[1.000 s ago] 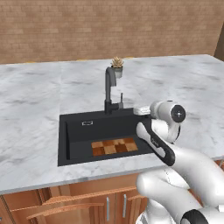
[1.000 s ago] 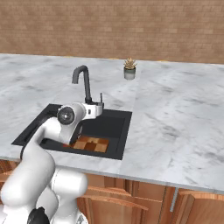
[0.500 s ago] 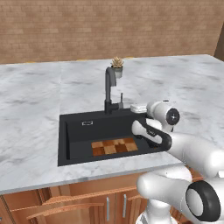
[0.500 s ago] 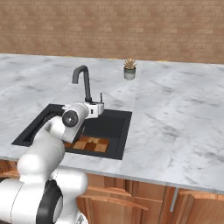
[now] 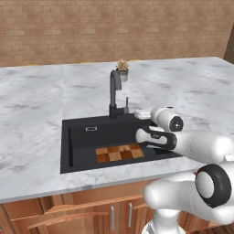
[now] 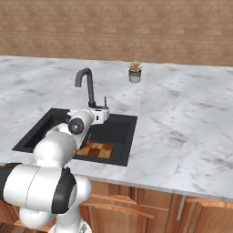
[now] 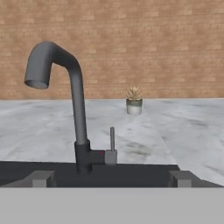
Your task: Turn on the sink faucet with hot water and rinse the cutting board for ten seconds, then turn off the faucet. Push the cutting board to reach the water if necessary.
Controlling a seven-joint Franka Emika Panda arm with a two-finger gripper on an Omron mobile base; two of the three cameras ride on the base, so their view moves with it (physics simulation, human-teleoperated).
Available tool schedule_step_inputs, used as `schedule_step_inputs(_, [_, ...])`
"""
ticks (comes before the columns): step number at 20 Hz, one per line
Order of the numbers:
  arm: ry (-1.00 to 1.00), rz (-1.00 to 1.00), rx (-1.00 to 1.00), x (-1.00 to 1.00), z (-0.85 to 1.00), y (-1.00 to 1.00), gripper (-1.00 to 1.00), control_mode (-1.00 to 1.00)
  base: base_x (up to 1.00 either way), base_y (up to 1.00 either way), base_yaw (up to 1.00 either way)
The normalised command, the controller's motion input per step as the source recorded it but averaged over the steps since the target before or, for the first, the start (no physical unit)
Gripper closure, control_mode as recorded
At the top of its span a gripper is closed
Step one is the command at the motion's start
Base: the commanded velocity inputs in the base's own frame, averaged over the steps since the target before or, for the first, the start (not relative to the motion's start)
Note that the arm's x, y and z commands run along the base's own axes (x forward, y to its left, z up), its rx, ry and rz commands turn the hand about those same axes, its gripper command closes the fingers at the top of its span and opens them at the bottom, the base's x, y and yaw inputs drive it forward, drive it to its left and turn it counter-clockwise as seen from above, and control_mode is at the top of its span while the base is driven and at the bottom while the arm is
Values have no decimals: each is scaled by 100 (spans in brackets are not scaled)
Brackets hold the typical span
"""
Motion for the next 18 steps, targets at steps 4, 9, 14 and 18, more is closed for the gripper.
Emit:
schedule_step_inputs(4, [0, 0, 2, 14, -21, 0, -100, -100, 0, 0, 0])
schedule_step_inputs(9, [0, 0, 0, 10, -22, 0, -100, -100, 0, 0, 0])
schedule_step_inputs(14, [0, 0, 0, 11, -18, -1, -100, -100, 0, 0, 0])
schedule_step_inputs(18, [0, 0, 0, 16, -10, -4, -100, -100, 0, 0, 0])
